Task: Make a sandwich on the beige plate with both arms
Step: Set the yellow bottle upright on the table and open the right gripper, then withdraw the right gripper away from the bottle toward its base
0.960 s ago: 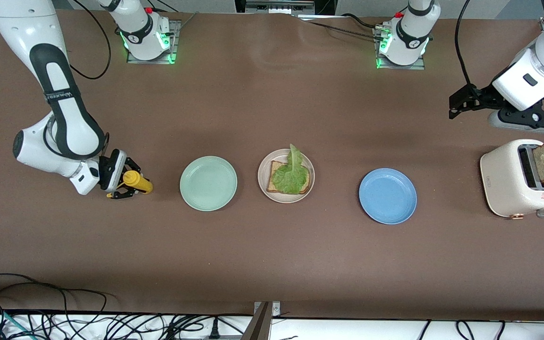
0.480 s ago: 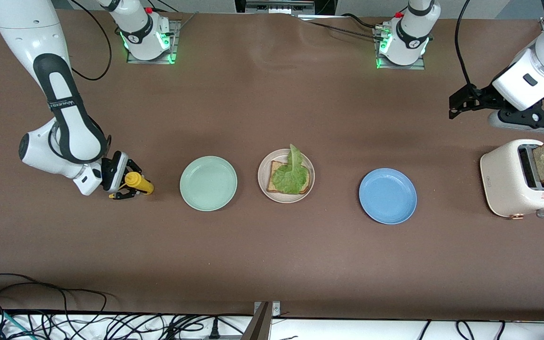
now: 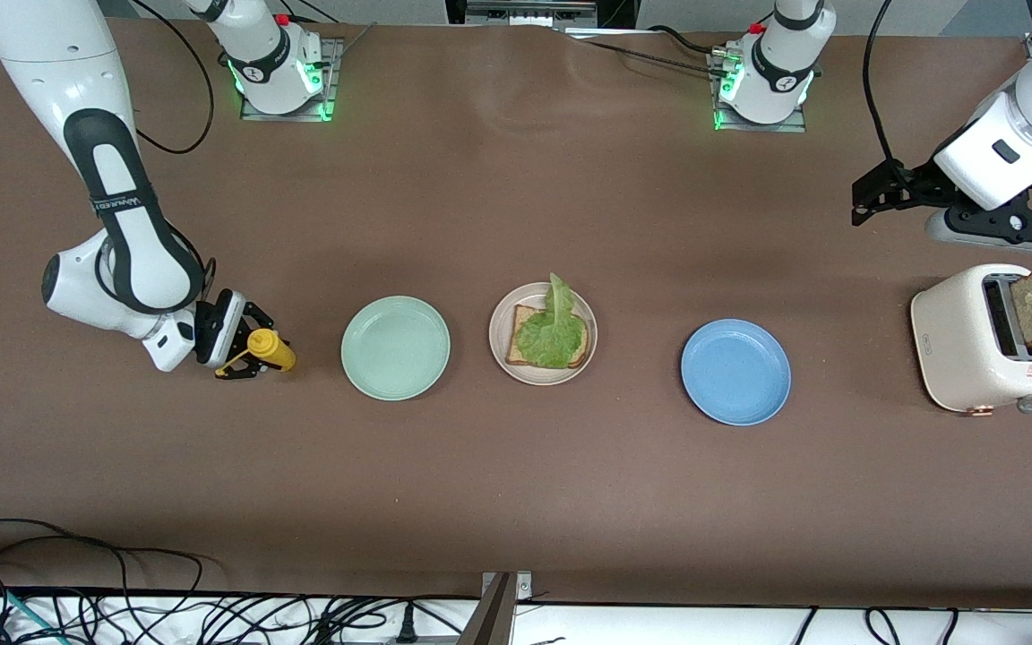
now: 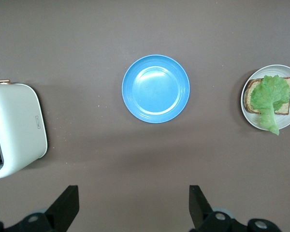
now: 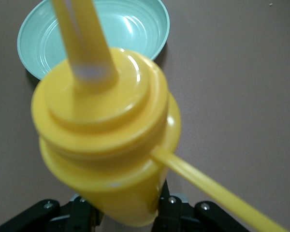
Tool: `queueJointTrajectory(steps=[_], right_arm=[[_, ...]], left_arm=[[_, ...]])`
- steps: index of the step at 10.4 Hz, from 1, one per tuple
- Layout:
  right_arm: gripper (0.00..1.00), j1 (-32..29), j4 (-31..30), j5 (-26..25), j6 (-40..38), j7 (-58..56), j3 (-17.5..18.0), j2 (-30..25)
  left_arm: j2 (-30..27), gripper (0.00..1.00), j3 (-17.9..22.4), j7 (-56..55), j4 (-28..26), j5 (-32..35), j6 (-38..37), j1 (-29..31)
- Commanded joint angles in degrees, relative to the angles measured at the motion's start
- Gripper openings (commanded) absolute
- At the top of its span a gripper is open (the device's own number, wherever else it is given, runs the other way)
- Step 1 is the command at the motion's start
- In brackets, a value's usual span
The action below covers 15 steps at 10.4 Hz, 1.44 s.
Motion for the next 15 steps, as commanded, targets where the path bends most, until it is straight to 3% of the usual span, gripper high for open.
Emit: queueJointTrajectory(steps=[1,4,9,13,15], right_arm=[[0.69,-0.4,0.6,1.8,-0.4,-0.4,-0.2,-0.3],[0.85,-0.4,1.2,1.8,-0.8,-0.1,-2.4,-0.4],[0.86,-0.4,1.1,0.6,-5.5,4.8,-5.0,-1.1],[0.85,-0.4,1.2,-9.7,-11.6,20.4,-6.4,-5.5],[0.85,-0.4,1.6,-17.2,-15.5,28.6,-7.6,-8.9]], left_arm=[[0.3,1.00,-0.1,-0.5,1.1,1.5,-0.4,-0.2],[0.3,1.00,-0.1,-0.5,1.1,1.5,-0.4,-0.2],[0.3,1.00,-0.1,-0.5,1.1,1.5,-0.4,-0.2],[0.4,1.00,-0.1,-0.5,1.1,1.5,-0.4,-0.2],[0.3,1.00,-0.2,-0.5,1.1,1.5,-0.4,-0.2]])
